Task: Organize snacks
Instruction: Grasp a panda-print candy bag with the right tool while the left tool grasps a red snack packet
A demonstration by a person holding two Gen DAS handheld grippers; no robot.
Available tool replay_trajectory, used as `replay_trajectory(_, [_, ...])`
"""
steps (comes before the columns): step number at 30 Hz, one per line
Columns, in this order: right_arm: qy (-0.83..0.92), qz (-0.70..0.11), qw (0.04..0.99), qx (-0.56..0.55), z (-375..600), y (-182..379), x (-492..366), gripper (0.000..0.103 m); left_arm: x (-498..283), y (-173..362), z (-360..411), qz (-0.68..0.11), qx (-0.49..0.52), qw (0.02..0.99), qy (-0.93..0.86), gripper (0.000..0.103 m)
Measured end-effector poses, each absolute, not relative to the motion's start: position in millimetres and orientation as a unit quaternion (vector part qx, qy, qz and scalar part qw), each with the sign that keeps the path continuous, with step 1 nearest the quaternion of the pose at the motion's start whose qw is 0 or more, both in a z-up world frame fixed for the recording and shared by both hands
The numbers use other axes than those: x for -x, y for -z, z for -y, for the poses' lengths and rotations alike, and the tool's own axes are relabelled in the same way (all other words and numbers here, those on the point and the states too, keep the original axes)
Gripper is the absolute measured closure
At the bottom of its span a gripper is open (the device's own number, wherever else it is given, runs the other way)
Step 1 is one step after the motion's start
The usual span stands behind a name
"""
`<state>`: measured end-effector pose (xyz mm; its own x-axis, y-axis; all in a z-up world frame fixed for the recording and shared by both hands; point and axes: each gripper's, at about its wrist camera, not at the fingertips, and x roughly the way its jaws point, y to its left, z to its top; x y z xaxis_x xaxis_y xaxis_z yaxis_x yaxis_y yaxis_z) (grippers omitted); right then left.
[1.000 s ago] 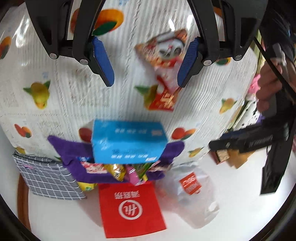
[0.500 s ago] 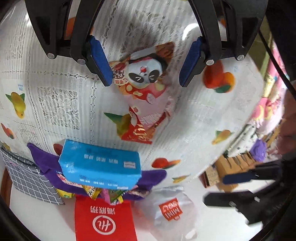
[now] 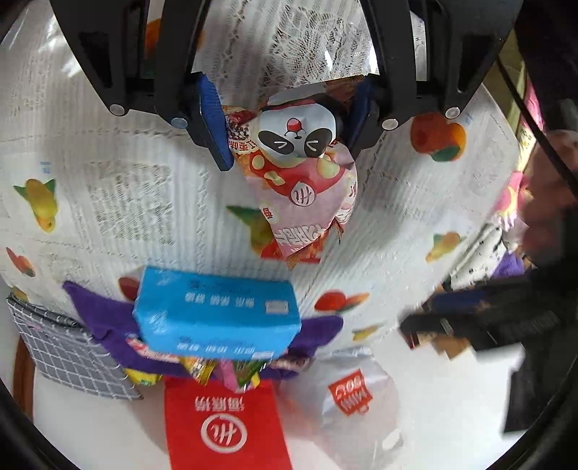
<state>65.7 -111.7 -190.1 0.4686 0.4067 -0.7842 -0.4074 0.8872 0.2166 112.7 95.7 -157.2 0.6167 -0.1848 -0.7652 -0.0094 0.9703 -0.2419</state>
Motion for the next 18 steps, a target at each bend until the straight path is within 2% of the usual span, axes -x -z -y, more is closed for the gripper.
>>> replay_trajectory(7, [-0.167, -0.424, 0.89, 0.006, 158, 174, -82, 0.045, -126, 194, -88, -0.469, 0.119, 0.873, 0.055, 0.034])
replay_trajectory(15, [-0.07, -0.439, 0.895, -0.018, 212, 200, -126, 0.045, -127, 217, -69, -0.488, 0.106, 0.863, 0.079, 0.034])
replay_trajectory(18, [-0.057, -0.445, 0.894, -0.02, 221, 209, -137, 0.045, -125, 222, -59, -0.479, 0.073, 0.872, 0.073, 0.035])
